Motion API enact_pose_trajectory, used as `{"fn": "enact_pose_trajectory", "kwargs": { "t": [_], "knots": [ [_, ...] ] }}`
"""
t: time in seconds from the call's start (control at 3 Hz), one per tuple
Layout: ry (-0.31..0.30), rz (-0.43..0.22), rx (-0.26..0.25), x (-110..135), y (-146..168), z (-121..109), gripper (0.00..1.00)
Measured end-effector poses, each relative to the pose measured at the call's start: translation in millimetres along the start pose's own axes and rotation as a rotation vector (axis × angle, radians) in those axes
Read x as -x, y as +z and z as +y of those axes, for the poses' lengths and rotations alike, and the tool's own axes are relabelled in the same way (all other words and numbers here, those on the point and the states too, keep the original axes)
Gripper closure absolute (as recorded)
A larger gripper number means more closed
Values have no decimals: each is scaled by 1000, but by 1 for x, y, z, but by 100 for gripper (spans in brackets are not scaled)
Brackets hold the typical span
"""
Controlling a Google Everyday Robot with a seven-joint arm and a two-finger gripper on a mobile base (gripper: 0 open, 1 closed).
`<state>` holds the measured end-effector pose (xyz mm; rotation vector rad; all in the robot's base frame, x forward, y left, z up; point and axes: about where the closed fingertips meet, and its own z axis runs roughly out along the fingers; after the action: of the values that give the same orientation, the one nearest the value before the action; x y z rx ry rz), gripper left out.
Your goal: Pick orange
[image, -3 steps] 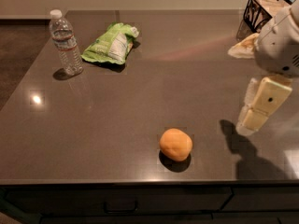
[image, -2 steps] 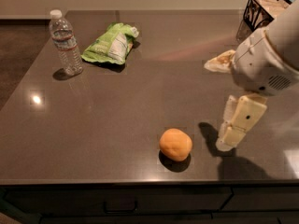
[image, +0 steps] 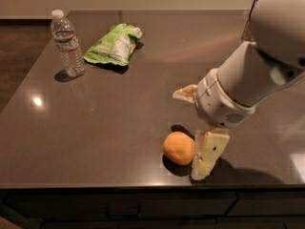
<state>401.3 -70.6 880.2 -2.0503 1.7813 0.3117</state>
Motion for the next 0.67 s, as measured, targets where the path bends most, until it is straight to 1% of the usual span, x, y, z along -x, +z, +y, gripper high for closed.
{"fn": "enact_pose_trajectory", "kwargs": {
  "t": [0.33, 0.67],
  "knots": [
    [-55, 16, 59, 5, 24, 9, 0],
    [-87, 22, 103, 8, 36, 15, 18]
  ]
}}
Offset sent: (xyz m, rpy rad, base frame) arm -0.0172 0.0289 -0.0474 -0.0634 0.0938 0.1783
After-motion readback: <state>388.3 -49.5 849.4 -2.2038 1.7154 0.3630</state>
